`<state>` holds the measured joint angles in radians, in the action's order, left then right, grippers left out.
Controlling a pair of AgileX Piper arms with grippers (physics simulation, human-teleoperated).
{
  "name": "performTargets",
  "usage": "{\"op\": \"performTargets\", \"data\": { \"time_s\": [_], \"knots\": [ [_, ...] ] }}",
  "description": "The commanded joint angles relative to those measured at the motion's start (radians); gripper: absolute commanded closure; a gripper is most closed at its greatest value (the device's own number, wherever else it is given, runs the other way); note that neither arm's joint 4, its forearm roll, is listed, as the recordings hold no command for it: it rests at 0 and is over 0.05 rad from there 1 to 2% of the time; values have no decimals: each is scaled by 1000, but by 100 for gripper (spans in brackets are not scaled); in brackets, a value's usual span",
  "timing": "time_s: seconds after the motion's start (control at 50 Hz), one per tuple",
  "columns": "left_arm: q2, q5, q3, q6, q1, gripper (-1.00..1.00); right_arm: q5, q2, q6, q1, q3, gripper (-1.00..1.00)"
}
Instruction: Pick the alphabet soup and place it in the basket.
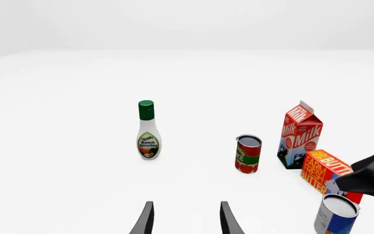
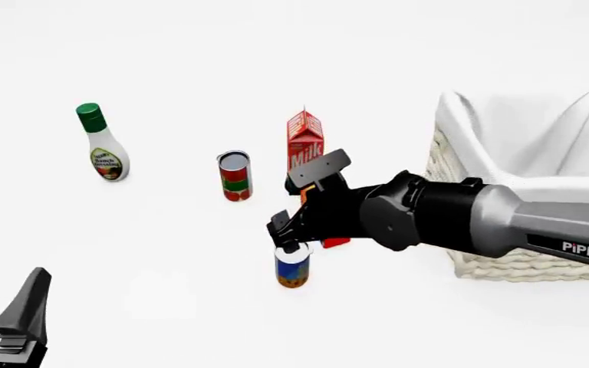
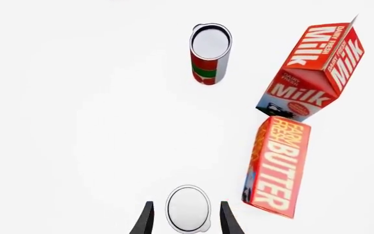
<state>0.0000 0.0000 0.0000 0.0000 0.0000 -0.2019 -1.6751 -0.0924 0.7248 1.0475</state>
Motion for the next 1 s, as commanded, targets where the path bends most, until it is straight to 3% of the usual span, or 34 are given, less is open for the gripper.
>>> {"op": "performTargets", "data": {
  "time_s": [0.02,0.18,0.2,0.38,0.5,1.0],
  "knots": [
    [0,0,0,0,0,-100,24,-26,-14,4,-14,-100],
    [0,0,0,0,0,-100,-9,-22,-14,-2,13,-100],
    [0,0,0,0,0,-100,28,-40,-12,-2,-9,-100],
    [0,0,0,0,0,-100,16,-50,-5,-11,1,-100],
    [0,0,0,0,0,-100,58,-76,-7,-3,-23,-100],
    [0,0,0,0,0,-100,45,-94,-15,3,-10,-100]
  ]
}}
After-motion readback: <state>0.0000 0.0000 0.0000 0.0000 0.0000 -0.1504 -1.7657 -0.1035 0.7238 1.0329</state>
